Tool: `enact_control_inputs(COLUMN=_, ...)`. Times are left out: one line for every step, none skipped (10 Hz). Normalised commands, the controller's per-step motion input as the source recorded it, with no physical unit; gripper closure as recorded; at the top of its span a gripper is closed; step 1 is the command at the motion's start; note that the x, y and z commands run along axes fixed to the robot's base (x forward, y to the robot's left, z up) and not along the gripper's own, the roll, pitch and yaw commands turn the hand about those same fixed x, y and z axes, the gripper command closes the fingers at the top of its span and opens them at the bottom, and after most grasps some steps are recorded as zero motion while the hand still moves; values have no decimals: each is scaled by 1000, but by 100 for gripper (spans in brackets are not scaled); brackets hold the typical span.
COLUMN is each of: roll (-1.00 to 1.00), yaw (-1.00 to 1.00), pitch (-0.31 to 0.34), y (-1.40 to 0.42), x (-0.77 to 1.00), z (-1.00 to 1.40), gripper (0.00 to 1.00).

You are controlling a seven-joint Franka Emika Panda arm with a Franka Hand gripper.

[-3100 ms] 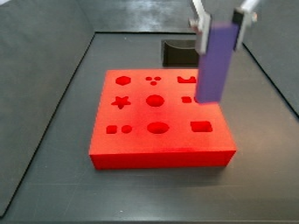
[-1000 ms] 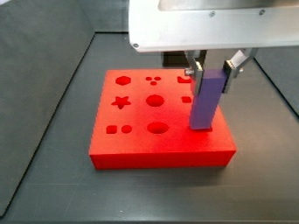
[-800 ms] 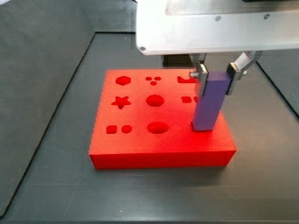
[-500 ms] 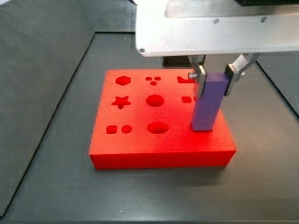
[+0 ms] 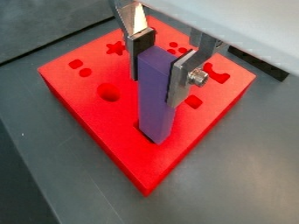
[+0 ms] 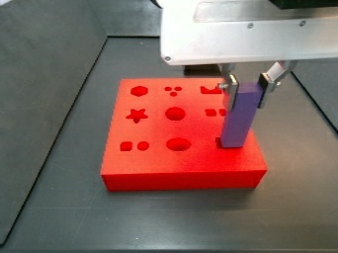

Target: Insert the rectangle object.

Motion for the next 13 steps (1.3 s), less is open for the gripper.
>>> enact_control_inputs(roll=17, yaw=0, pitch=0, y=0, x=-11, z=-77, gripper=100)
enact_control_inputs(roll=0, yaw=0, pitch=0, y=0, x=-111, z=-60, gripper=100)
enact_control_inputs(roll=0, yaw=0, pitch=-3, y=0, x=-211, z=-14, gripper=100)
enact_control_inputs(roll=0, yaw=-14, pitch=-26, y=0, x=-257, z=0, gripper=100)
enact_control_inputs(roll=0, yaw=0, pitch=-24, y=0, x=-94, z=0, gripper=100)
enact_control_inputs(roll=0, yaw=0, pitch=-24, y=0, x=0, z=-37, gripper=100)
enact_control_inputs(roll=0, yaw=6, pitch=-3, y=-60, x=0, z=0, gripper=100)
enact_control_inputs(roll=10, yaw=37, pitch=0, y=0, x=114, z=-111, gripper=100)
enact_control_inputs(roll=76, yaw=0, pitch=0, y=-9, x=100, z=-269, gripper=100)
enact_control_inputs(roll=113, yaw=0, pitch=0, y=-14, x=63, z=-329, gripper=100)
enact_control_inputs(roll=106, yaw=0, pitch=0, y=-23, x=54, z=-351, gripper=100)
enact_control_inputs(roll=84, yaw=0, pitch=0, y=-34, x=49, z=-294, gripper=100)
enact_control_inputs(roll=83, yaw=0, pitch=0, y=-43, x=31, z=-251, gripper=100)
